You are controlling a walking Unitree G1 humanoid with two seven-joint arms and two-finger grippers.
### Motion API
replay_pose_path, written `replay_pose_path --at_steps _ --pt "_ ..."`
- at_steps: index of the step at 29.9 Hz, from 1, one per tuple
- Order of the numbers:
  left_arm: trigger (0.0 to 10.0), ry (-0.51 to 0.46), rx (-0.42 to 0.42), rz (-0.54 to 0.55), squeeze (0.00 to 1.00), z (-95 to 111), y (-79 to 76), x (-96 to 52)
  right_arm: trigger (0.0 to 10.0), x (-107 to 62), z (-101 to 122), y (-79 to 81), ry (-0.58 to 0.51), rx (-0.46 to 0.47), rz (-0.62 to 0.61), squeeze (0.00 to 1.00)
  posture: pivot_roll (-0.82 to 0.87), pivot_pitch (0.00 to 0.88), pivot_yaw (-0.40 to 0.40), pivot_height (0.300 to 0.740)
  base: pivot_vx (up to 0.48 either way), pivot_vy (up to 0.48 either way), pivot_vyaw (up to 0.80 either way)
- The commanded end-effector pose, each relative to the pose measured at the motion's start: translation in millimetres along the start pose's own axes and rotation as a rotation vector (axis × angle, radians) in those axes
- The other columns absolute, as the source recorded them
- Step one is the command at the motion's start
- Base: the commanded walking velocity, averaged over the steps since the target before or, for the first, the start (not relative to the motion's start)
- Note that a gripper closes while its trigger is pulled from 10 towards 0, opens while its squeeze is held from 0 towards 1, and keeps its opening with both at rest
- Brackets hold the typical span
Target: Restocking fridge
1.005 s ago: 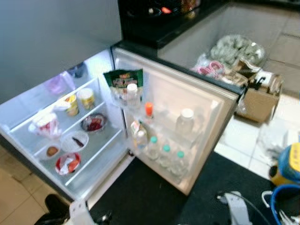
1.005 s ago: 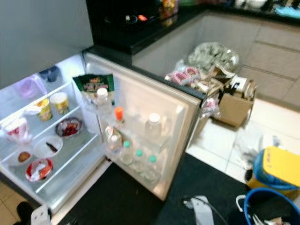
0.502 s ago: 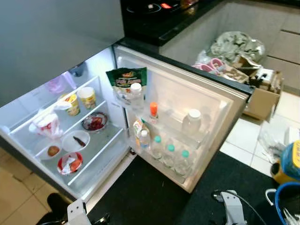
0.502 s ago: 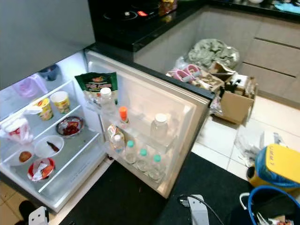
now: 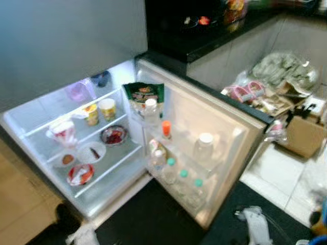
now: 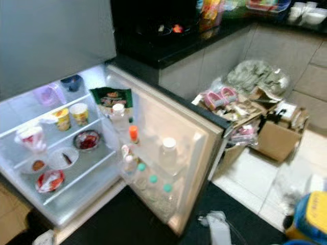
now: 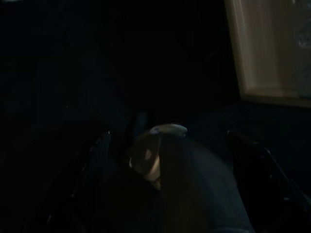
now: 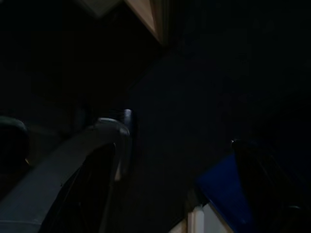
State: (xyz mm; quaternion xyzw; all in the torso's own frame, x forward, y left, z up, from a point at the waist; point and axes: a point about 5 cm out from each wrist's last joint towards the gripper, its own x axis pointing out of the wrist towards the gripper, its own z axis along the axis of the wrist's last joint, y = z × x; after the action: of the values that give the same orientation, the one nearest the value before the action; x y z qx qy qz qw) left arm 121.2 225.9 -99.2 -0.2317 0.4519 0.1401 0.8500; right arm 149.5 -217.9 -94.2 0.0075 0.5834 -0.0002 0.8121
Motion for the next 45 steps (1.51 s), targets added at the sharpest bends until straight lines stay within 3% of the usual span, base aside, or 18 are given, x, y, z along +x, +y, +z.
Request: replay_pose_path --at_steps 1,6,16,21,22,23,24,28,29,30,33,34,36,37,40,42,44,45 --pt "10.0 0.014 0.002 -0.009 0.0 -2.7 -0.1 -0.4 10.0 0.5 -1.6 2.1 -0.002 0.01 0.005 0.0 -0.05 0.0 0.014 0.74 0.0 -0.48 0.0" --pt "10.0 0.014 0.007 -0.008 0.0 -2.4 -0.5 -0.2 10.0 0.5 -2.2 2.0 -0.002 0.011 0.005 0.0 -0.05 0.0 0.016 0.74 0.0 -0.48 0.0" --pt "10.0 0.01 -0.002 0.003 0.0 -2.5 -1.3 0.2 10.0 -0.6 -0.9 -4.0 -0.017 0.025 -0.023 0.0 -0.05 0.0 0.014 0.74 0.0 0.0 0.0" --pt "10.0 0.007 -0.006 0.003 0.0 -2.4 -1.7 0.3 10.0 -4.9 21.6 -18.7 -0.145 0.123 -0.099 0.0 -0.05 0.0 0.014 0.74 0.0 0.0 0.0" --pt "10.0 0.008 -0.003 0.004 0.0 -2.4 -1.3 0.2 10.0 -8.3 34.3 -26.2 -0.217 0.211 -0.123 0.0 -0.05 0.0 0.018 0.74 0.0 0.0 0.0" --pt "10.0 0.008 0.0 0.006 0.0 -2.3 -0.9 0.1 4.0 -13.1 49.7 -34.9 -0.294 0.275 -0.145 0.0 -0.05 0.0 0.018 0.74 0.0 0.0 0.0" --pt "10.0 0.007 0.001 0.008 0.0 -2.1 -0.5 0.0 0.0 -17.5 61.9 -42.0 -0.352 0.322 -0.159 0.0 -0.05 0.0 0.019 0.74 0.0 0.0 0.0" --pt "10.0 0.002 -0.003 0.012 0.0 -1.6 0.5 -0.2 0.0 -32.3 97.8 -57.4 -0.512 0.43 -0.148 0.0 -0.05 0.0 0.02 0.74 0.0 0.0 0.0" --pt "10.0 0.002 -0.003 0.012 0.0 -1.6 0.5 -0.2 0.0 -32.3 97.8 -57.4 -0.512 0.43 -0.148 0.0 -0.05 0.0 0.02 0.74 0.0 0.0 0.0" --pt "10.0 0.0 -0.005 0.013 0.0 -1.3 0.8 -0.3 0.0 -39.6 115.8 -60.0 -0.59 0.467 -0.114 0.0 -0.05 0.0 0.02 0.74 0.0 0.0 0.0" --pt "10.0 -0.006 -0.013 0.013 0.0 -0.7 0.5 -0.2 0.0 -48.9 142.0 -54.3 -0.693 0.488 -0.007 0.0 -0.05 0.0 0.014 0.74 0.0 0.0 0.0" --pt "10.0 -0.007 -0.014 0.012 0.0 -0.5 0.1 0.0 3.5 -51.0 150.9 -46.8 -0.722 0.477 0.071 0.0 -0.05 0.0 0.014 0.74 0.0 0.0 0.0" --pt "10.0 -0.007 -0.015 0.011 0.0 -0.3 -0.2 0.1 3.5 -52.3 156.2 -41.5 -0.738 0.467 0.123 0.0 -0.05 0.0 0.014 0.74 0.0 0.0 0.0" --pt "10.0 -0.008 -0.016 0.01 0.0 -0.3 -1.0 0.4 10.0 -53.8 162.8 -32.8 -0.754 0.418 0.192 0.0 -0.05 0.0 0.011 0.74 0.0 0.0 0.0" --pt "10.0 -0.009 -0.019 0.007 0.0 -0.2 -2.4 0.8 10.0 -60.2 177.9 -18.6 -0.801 0.352 0.324 0.0 -0.05 0.0 0.011 0.74 0.0 0.0 0.0" --pt "10.0 -0.009 -0.019 0.007 0.0 -0.2 -2.4 0.8 10.0 -60.2 177.9 -18.6 -0.801 0.352 0.324 0.0 -0.05 0.0 0.011 0.74 0.0 0.0 0.0" --pt "10.0 -0.009 -0.021 0.005 0.0 -0.3 -2.8 0.9 10.0 -66.7 189.2 -5.3 -0.832 0.257 0.453 0.0 -0.05 0.0 0.007 0.74 0.0 0.0 0.0" --pt "10.0 -0.009 -0.021 0.005 0.0 -0.3 -2.8 0.9 10.0 -66.7 189.2 -5.3 -0.832 0.257 0.453 0.0 -0.05 0.0 0.007 0.74 0.0 0.0 0.0"
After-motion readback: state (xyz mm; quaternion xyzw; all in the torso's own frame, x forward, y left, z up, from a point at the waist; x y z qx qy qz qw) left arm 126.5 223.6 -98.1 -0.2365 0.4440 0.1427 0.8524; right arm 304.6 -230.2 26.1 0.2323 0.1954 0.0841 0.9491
